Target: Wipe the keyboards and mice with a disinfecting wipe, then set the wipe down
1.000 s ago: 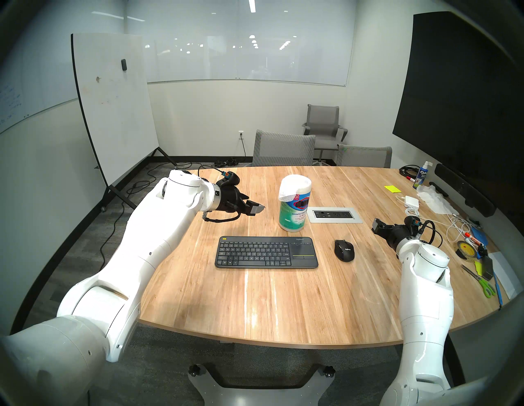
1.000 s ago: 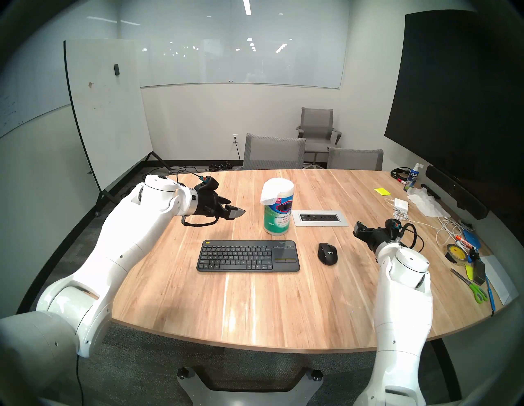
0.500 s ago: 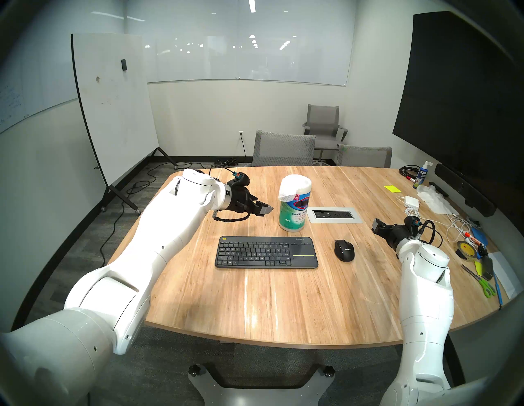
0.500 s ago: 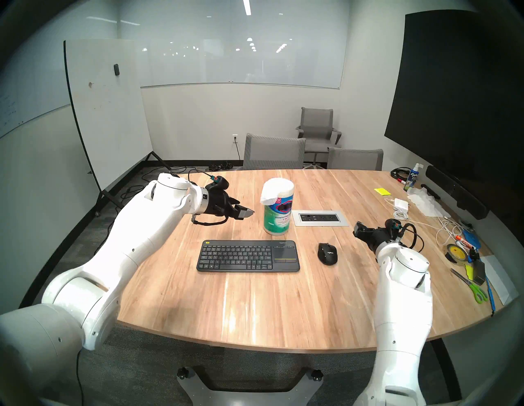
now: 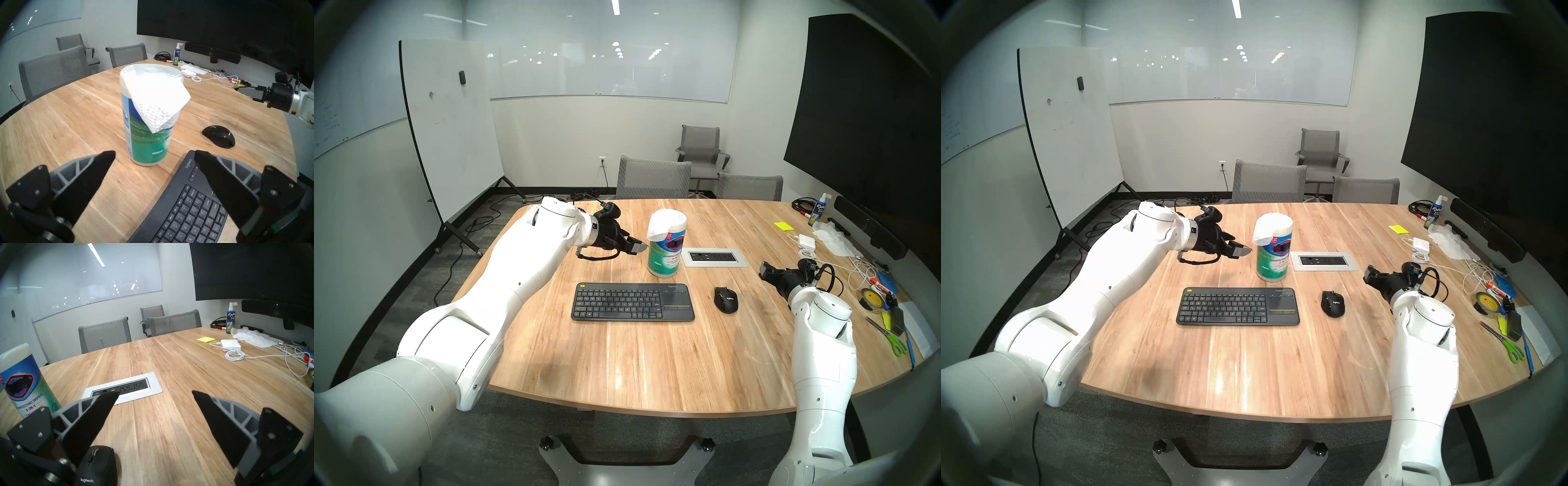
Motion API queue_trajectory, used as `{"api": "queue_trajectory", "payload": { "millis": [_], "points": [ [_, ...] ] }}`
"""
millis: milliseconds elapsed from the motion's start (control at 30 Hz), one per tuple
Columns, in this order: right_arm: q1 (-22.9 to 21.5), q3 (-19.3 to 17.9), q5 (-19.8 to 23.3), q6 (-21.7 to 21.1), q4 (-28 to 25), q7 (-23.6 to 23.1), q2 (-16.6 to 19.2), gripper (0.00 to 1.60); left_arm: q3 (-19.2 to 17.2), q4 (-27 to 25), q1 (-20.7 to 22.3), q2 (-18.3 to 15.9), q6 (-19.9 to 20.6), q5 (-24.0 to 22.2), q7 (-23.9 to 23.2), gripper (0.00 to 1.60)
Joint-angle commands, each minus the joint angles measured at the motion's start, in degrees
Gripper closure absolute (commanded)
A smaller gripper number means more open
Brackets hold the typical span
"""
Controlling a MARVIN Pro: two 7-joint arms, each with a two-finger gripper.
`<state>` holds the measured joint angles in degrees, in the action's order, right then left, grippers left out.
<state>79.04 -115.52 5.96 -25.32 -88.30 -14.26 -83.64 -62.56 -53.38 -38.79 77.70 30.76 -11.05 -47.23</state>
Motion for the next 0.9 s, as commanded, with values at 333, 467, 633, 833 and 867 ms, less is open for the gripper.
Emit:
{"api": "queue_trajectory", "payload": {
  "millis": [333, 467, 633, 833, 867],
  "points": [
    [-0.67, 0.03, 0.05, 0.19, -1.09, 0.08, 0.10, 0.00, 1.06, 7.65, 8.00, 3.15, -5.36, 0.44, -2.47, 0.00],
    [-0.67, 0.03, 0.05, 0.19, -1.09, 0.08, 0.11, 0.00, 1.32, 9.48, 9.01, 3.65, -6.35, 0.53, -3.11, 0.00],
    [-0.68, 0.03, 0.05, 0.20, -1.08, 0.07, 0.11, 0.00, 1.82, 12.91, 11.10, 4.75, -8.16, 0.58, -4.53, 0.00],
    [-0.68, 0.03, 0.04, 0.20, -1.08, 0.07, 0.11, 0.00, 1.80, 16.15, 12.61, 5.95, -9.92, 0.37, -5.44, 0.00],
    [-0.68, 0.03, 0.04, 0.20, -1.08, 0.07, 0.11, 0.00, 1.77, 16.78, 12.82, 6.21, -10.30, 0.33, -5.56, 0.00]
  ]
}}
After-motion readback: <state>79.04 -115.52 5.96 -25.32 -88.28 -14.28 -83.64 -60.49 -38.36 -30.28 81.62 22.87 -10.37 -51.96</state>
